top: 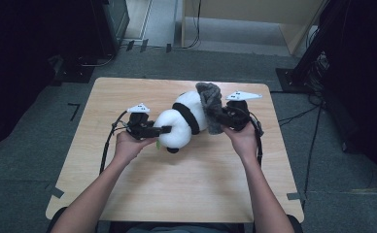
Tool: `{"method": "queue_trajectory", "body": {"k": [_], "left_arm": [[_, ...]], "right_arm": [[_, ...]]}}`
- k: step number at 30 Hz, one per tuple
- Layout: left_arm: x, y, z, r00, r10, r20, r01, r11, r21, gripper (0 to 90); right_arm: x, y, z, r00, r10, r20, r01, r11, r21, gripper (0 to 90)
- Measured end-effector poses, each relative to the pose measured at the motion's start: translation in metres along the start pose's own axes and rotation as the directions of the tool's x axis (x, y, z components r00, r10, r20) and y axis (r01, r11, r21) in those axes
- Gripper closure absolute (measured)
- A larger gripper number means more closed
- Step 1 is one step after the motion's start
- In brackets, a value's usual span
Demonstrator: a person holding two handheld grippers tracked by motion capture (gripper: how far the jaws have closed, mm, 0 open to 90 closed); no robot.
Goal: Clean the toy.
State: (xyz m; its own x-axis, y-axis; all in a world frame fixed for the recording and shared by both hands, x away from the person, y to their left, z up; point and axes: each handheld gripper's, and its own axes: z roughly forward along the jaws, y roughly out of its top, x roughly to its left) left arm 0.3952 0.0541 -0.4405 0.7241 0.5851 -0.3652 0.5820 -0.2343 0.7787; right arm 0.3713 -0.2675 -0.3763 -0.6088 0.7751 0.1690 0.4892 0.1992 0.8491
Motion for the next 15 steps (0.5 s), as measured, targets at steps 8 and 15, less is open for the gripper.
{"method": "queue_trajectory", "body": {"k": [8, 15], "left_arm": [[-0.009, -0.003, 0.004, 0.9946, -0.091, -0.05, 0.089, 0.9954, -0.035, 54.7], [-0.015, -0.009, 0.004, 0.9937, -0.089, -0.067, 0.085, 0.9944, -0.062, 54.0]], "right_arm": [[0.05, -0.004, 0.023, 0.9908, -0.038, -0.13, 0.043, 0.999, 0.034, 75.7], [0.072, -0.02, 0.051, 0.9881, -0.043, -0.148, 0.052, 0.997, 0.055, 75.7]]}}
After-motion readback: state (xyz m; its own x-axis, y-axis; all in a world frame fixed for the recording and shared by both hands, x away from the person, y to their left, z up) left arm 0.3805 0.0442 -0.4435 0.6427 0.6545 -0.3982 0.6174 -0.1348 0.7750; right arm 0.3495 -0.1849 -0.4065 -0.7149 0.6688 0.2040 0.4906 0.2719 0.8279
